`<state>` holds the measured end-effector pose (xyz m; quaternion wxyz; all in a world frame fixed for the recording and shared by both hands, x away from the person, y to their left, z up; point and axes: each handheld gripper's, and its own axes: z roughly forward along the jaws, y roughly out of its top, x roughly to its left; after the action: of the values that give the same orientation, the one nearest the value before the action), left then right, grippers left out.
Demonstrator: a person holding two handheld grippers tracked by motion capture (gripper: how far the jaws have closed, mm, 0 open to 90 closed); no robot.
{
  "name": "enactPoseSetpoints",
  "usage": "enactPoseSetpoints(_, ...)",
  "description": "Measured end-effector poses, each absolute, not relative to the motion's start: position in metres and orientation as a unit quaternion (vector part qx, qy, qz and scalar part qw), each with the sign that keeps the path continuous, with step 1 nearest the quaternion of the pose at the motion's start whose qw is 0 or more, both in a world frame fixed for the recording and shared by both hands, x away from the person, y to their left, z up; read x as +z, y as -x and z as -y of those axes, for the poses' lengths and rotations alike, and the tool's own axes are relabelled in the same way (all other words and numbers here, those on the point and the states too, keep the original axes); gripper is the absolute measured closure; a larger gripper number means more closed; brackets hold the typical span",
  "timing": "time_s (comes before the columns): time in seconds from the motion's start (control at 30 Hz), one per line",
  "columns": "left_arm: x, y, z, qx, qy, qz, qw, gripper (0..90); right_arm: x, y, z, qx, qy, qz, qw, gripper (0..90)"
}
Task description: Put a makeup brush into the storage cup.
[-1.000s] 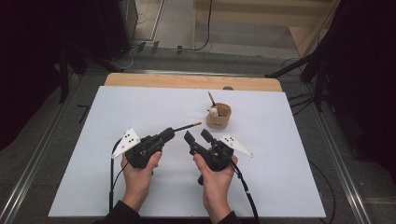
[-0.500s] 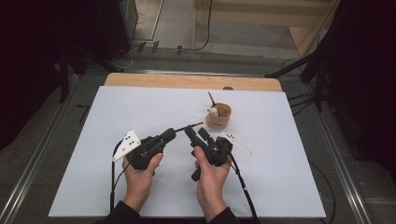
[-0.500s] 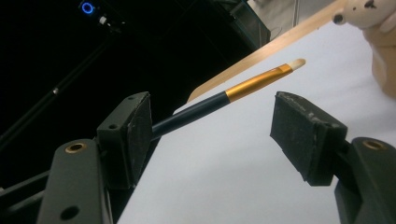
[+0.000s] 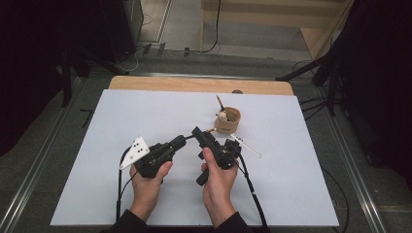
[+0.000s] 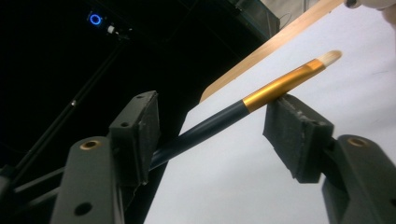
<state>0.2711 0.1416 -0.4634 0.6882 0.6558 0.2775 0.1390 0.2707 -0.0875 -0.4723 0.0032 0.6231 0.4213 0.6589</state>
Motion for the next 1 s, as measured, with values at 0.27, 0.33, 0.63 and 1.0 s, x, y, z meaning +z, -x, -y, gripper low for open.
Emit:
enactPoseSetpoints(0.27,-0.463,-0.271,-0.141,0.123,-0.668,-0.269,0.683,85.8,-0.473,-0.273,0.090,0.684,-0.606,-0.405,-0.030,60.2)
enactPoseSetpoints(0.33,-0.464,-0.271,-0.141,0.124,-0.678,-0.264,0.675,82.0,-0.471,-0.273,0.093,0.698,-0.592,-0.401,-0.034,81.4)
enactPoseSetpoints(0.63,-0.458,-0.275,-0.146,0.104,-0.709,-0.301,0.630,6.4,-0.466,-0.273,0.098,0.699,-0.549,-0.457,0.041,84.2)
enactPoseSetpoints(1.0,-0.460,-0.273,-0.169,0.117,-0.718,-0.312,0.610,0.0,-0.462,-0.273,0.100,0.681,-0.524,-0.501,0.107,84.2)
